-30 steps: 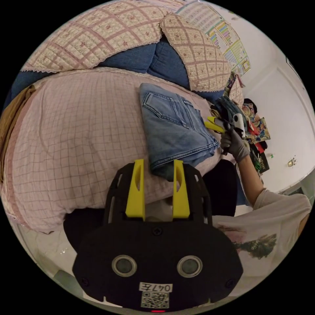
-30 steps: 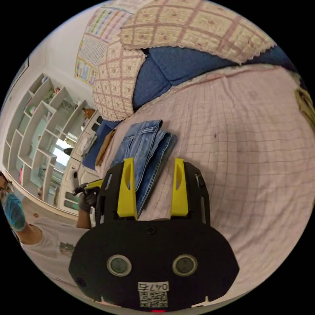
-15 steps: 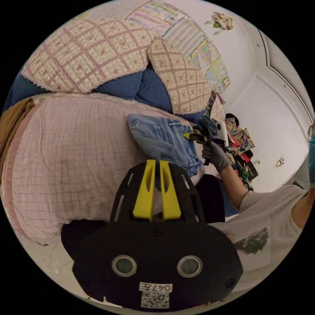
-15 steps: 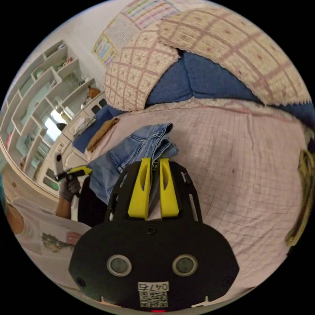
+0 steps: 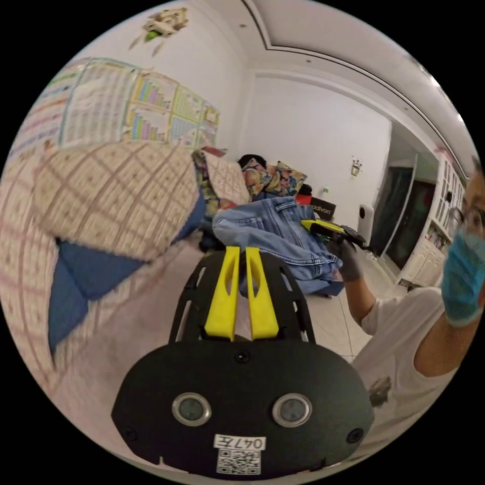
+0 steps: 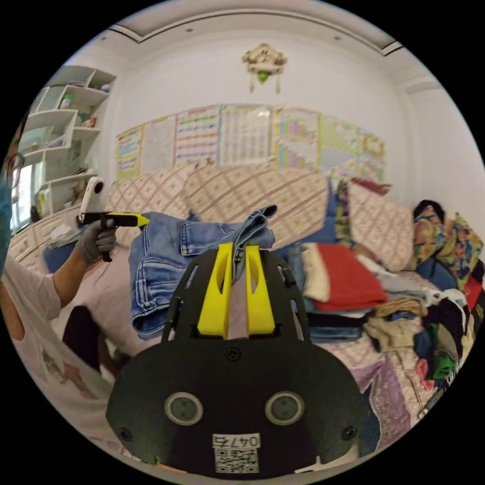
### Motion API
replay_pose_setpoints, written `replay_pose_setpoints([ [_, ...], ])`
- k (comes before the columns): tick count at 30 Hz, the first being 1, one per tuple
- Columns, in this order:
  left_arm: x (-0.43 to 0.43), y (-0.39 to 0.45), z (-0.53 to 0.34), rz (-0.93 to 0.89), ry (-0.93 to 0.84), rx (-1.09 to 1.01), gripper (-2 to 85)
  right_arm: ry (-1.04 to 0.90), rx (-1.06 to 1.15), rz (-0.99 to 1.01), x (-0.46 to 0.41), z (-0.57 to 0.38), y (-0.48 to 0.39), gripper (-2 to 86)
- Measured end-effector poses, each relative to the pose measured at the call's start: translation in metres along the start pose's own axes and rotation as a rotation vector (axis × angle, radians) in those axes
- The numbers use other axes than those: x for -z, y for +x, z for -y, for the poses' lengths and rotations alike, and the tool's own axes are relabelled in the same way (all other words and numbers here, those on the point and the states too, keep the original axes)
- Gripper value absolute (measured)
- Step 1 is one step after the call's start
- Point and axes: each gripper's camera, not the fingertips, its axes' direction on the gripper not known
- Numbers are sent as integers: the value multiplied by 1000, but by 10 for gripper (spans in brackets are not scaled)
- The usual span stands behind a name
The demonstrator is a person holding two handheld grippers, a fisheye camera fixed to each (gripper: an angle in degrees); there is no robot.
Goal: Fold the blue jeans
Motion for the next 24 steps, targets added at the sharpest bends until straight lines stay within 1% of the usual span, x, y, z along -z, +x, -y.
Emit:
replay_pose_setpoints([
  [2, -45, -5, 83, -24, 40, -73, 0, 89, -58, -101, 11, 10, 22, 6],
  [3, -59, -8, 103, -33, 47, -83, 2, 135, -105, -156, 14, 14, 37, 7],
  [4, -89, -12, 139, -29, 44, -110, 13, 161, -153, -205, 12, 17, 50, 8],
  [5, -127, -20, 169, 15, 1, -103, 35, 168, -191, -222, 10, 17, 57, 8],
  [6, -146, -25, 180, 44, -28, -79, 51, 175, -277, -243, 1, 14, 71, 11],
  [8, -210, -51, 190, 183, -188, 68, 118, 111, -392, -309, -21, 3, 87, 19],
  [9, -220, -55, 184, 186, -214, 90, 121, 40, -485, -335, -40, -10, 97, 34],
  [10, -226, -59, 163, 177, -208, 133, 128, -55, -541, -337, -61, -27, 105, 56],
  [12, -215, -56, 120, 154, -130, 154, 124, -181, -567, -333, -85, -52, 109, 93],
  [13, -200, -50, 86, 170, -108, 134, 114, -172, -555, -328, -86, -65, 103, 102],
  [15, -166, -34, 29, 256, -99, 62, 95, -107, -533, -323, -72, -70, 87, 114],
  [17, -98, -7, -56, 399, -83, -14, 72, -24, -530, -298, -49, -65, 66, 116],
  [18, -79, -1, -78, 430, -69, -15, 65, 89, -483, -277, -28, -60, 42, 108],
  [19, -40, 11, -120, 484, -53, -6, 53, 173, -409, -282, -10, -55, 13, 93],
  [20, -4, 25, -161, 537, -65, 9, 36, 200, -372, -285, -3, -53, -3, 89],
  [21, 13, 31, -181, 564, -76, 22, 27, 229, -319, -262, 5, -52, -35, 80],
  [23, 72, 59, -267, 685, -121, 111, 2, 237, -262, -123, 2, -57, -83, 64],
  [24, 84, 66, -290, 716, -126, 139, -1, 224, -224, -9, -9, -64, -119, 39],
])
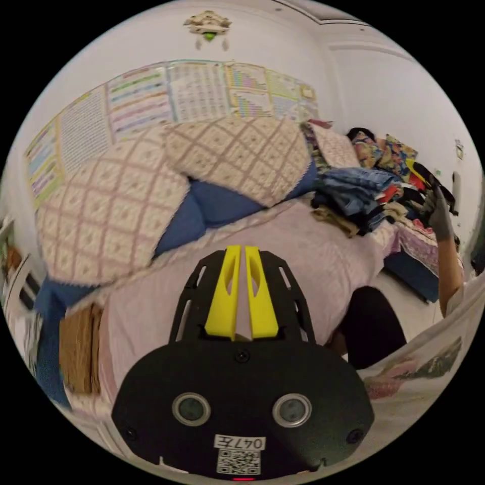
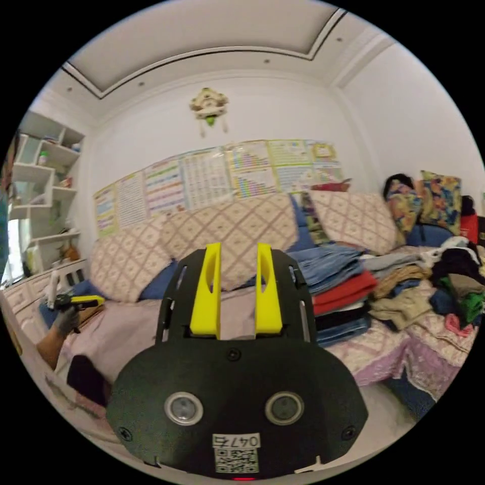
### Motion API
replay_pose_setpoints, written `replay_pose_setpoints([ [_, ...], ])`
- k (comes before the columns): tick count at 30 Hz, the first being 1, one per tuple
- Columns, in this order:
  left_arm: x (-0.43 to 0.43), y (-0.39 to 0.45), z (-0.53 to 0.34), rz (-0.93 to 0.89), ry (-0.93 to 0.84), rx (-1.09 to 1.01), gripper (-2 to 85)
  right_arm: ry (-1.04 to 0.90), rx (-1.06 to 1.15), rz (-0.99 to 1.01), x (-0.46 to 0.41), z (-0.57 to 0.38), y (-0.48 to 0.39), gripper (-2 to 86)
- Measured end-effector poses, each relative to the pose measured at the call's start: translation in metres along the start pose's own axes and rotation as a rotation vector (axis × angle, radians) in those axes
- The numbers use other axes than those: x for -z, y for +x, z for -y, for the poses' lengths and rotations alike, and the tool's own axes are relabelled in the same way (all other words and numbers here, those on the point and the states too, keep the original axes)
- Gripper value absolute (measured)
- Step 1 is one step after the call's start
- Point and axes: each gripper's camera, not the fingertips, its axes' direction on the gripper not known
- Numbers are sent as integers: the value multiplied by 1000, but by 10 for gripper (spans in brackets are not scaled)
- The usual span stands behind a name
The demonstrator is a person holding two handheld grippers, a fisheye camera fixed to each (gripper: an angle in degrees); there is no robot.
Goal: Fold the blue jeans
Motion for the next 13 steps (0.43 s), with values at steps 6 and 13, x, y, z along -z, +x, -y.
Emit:
replay_pose_setpoints([
  [6, 52, -38, -246, 168, -174, 418, -9, -367, 16, 541, -100, -128, -178, -9],
  [13, 120, -84, -409, 319, -126, 702, 15, -602, 201, 1027, -171, -173, -390, -5],
])
